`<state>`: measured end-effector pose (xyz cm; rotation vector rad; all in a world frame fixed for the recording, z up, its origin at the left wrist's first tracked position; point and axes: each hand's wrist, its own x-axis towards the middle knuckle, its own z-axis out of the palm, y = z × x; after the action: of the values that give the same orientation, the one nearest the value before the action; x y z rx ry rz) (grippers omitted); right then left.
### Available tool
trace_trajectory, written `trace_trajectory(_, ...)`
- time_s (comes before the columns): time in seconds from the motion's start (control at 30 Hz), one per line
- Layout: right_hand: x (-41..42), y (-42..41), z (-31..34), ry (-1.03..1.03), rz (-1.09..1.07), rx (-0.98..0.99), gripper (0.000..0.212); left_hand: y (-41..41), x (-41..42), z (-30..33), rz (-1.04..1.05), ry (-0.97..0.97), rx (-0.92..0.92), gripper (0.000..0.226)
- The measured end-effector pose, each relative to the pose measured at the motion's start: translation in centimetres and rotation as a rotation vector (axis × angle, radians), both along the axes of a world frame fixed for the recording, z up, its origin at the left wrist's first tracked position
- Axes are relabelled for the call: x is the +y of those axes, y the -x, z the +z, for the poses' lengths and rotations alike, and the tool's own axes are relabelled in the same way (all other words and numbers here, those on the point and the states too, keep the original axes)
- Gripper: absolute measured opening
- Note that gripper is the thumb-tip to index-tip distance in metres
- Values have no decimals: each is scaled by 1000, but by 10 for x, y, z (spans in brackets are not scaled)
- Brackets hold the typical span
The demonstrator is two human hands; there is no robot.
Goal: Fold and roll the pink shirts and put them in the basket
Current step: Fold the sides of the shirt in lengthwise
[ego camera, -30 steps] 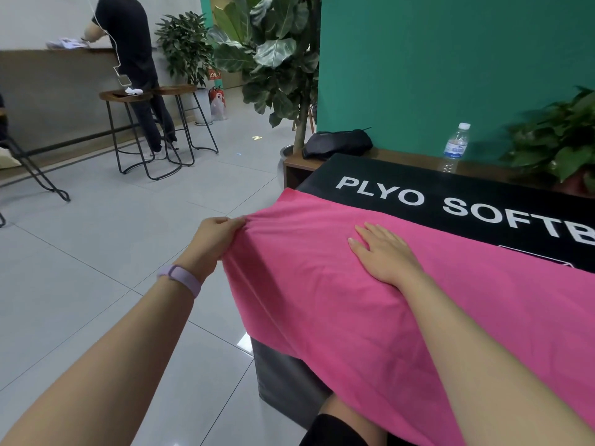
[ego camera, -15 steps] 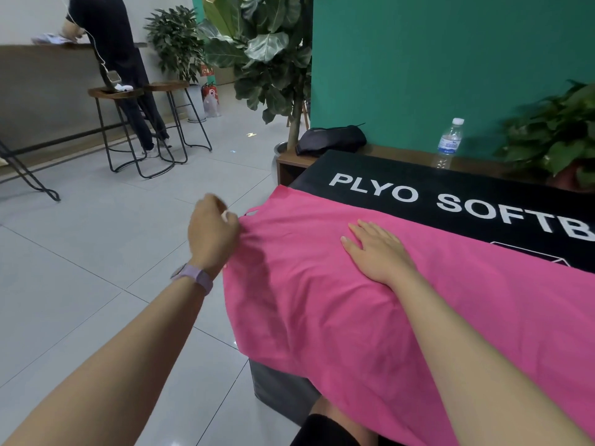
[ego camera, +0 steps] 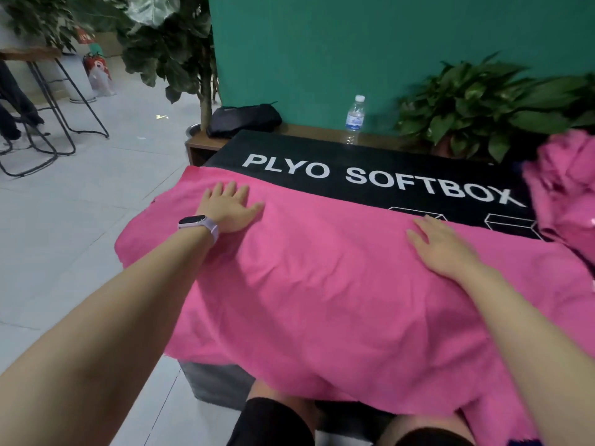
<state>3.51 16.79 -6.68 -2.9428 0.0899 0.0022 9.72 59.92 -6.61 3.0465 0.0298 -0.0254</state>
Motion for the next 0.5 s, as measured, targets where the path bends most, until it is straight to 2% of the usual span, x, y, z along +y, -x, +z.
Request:
trace_trajectory(0.17,-27,4,-7,37,-17,26,71,4,1,2,-2,-21,16,82)
trace_trajectory(0.5,-31,37,-1,34,45,36,70,71,4,-4,24,-11,-78,78)
